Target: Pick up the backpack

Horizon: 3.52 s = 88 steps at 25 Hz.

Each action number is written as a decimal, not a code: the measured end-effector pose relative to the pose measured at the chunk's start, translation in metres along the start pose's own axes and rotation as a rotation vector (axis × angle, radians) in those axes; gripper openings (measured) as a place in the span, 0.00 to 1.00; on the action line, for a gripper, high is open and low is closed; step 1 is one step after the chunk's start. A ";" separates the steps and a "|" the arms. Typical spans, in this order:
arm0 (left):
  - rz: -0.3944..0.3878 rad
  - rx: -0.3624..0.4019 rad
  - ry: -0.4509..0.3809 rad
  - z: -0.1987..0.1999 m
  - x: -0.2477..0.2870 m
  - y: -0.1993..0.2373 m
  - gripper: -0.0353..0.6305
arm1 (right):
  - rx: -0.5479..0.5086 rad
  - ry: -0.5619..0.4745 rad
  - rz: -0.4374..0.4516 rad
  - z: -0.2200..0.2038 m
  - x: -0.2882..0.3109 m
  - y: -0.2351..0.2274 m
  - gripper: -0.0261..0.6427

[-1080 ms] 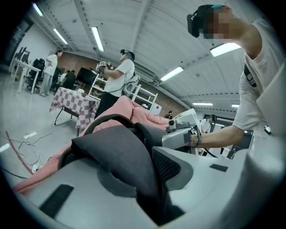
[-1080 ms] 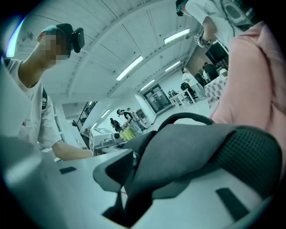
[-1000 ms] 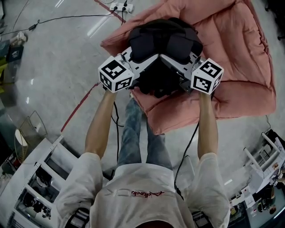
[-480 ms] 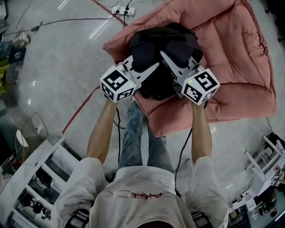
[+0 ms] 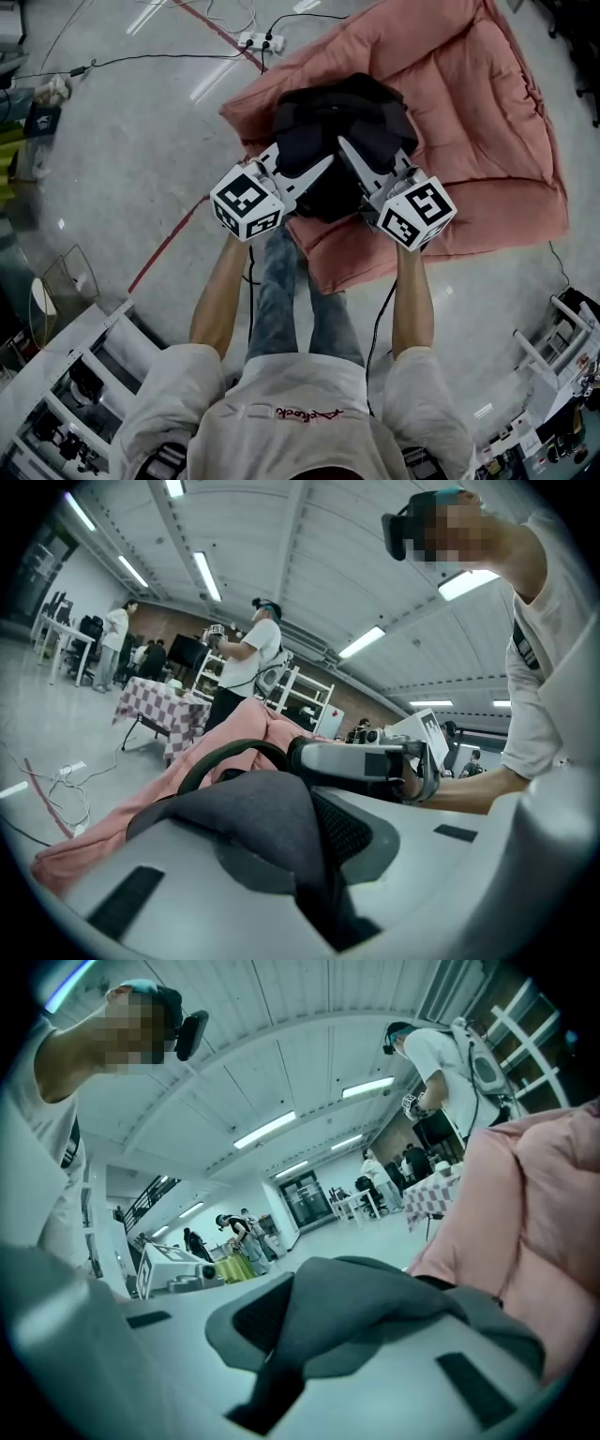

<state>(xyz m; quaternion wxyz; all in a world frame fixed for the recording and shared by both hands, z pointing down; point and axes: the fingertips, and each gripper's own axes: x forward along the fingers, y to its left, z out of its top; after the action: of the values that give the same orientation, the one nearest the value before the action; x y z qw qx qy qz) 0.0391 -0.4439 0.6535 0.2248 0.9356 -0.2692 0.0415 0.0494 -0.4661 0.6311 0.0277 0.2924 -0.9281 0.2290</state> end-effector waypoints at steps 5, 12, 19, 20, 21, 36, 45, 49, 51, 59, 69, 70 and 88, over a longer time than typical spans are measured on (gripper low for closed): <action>0.016 0.003 -0.022 0.015 -0.005 -0.025 0.12 | 0.005 -0.017 0.002 0.012 -0.022 0.013 0.11; 0.057 0.055 -0.088 0.074 -0.018 -0.074 0.12 | -0.033 -0.056 0.033 0.070 -0.059 0.046 0.11; 0.092 0.124 -0.176 0.160 -0.044 -0.142 0.12 | -0.081 -0.117 0.074 0.152 -0.103 0.102 0.11; 0.093 0.133 -0.192 0.173 -0.049 -0.154 0.12 | -0.097 -0.123 0.076 0.164 -0.112 0.112 0.11; 0.095 0.142 -0.209 0.186 -0.055 -0.166 0.12 | -0.118 -0.127 0.077 0.176 -0.119 0.123 0.11; 0.076 0.243 -0.255 0.227 -0.141 -0.301 0.13 | -0.201 -0.180 0.075 0.220 -0.199 0.256 0.11; 0.021 0.179 -0.234 0.191 -0.142 -0.327 0.12 | -0.194 -0.154 0.017 0.179 -0.236 0.275 0.11; -0.014 0.169 -0.228 0.184 -0.151 -0.340 0.12 | -0.181 -0.166 -0.025 0.172 -0.246 0.289 0.11; -0.034 0.170 -0.217 0.177 -0.157 -0.349 0.12 | -0.175 -0.173 -0.049 0.165 -0.253 0.297 0.11; -0.096 0.146 -0.149 0.138 -0.165 -0.374 0.13 | -0.108 -0.167 -0.131 0.126 -0.275 0.311 0.11; -0.126 0.101 -0.105 0.099 -0.178 -0.395 0.13 | -0.055 -0.155 -0.172 0.088 -0.294 0.329 0.11; -0.128 0.098 -0.103 0.097 -0.181 -0.396 0.12 | -0.055 -0.155 -0.175 0.086 -0.295 0.332 0.11; -0.149 0.117 -0.096 0.082 -0.201 -0.413 0.12 | -0.094 -0.161 -0.234 0.069 -0.303 0.354 0.11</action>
<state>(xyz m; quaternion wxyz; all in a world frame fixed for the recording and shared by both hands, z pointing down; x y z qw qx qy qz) 0.0799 -0.0706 0.3756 0.1591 0.9654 -0.2063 -0.0048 0.1095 -0.0791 0.3689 -0.0067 0.4144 -0.8966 0.1562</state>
